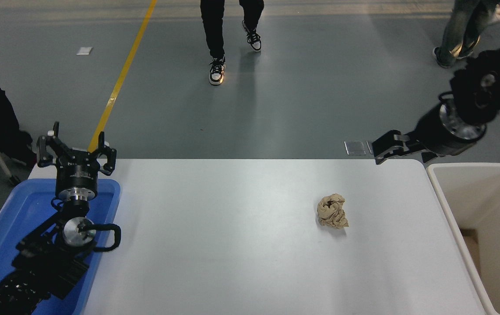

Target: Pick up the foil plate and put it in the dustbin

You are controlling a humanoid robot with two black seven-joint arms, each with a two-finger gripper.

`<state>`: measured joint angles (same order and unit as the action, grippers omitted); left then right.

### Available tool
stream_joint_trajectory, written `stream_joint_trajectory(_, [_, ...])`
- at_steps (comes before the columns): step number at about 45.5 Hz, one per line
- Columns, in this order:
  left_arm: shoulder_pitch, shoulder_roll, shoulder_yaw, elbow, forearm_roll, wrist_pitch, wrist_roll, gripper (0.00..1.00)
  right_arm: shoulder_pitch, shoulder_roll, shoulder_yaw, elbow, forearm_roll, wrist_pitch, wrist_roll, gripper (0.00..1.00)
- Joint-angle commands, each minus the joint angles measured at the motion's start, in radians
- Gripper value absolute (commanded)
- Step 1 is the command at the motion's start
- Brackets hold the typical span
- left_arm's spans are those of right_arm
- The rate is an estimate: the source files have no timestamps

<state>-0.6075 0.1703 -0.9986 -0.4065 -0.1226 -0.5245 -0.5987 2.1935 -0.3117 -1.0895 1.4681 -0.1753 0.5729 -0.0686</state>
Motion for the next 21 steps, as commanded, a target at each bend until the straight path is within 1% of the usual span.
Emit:
stream_joint_trajectory(1, [0.000, 0.000, -0.002, 0.000, 0.000, 0.000, -0.001, 0.99, 0.051, 0.181, 0.028, 0.035, 0.172, 0.068, 0.001, 1.00])
stream_joint_trajectory(8, [0.000, 0.000, 0.000, 0.000, 0.000, 0.000, -0.001, 0.99, 0.052, 0.200, 0.011, 0.034, 0.181, 0.073, 0.001, 1.00])
stream_joint_trajectory(12, [0.000, 0.000, -0.002, 0.000, 0.000, 0.000, -0.001, 0.99, 0.058, 0.184, -0.004, 0.035, 0.181, 0.091, 0.001, 1.00])
stream_joint_trajectory(17, [0.000, 0.000, -0.002, 0.000, 0.000, 0.000, -0.001, 0.99, 0.072, 0.132, -0.021, 0.037, 0.180, 0.104, 0.001, 1.00])
stream_joint_trajectory(21, [0.000, 0.000, -0.002, 0.000, 0.000, 0.000, -0.001, 0.99, 0.071, 0.125, -0.027, 0.038, 0.174, 0.105, 0.001, 1.00])
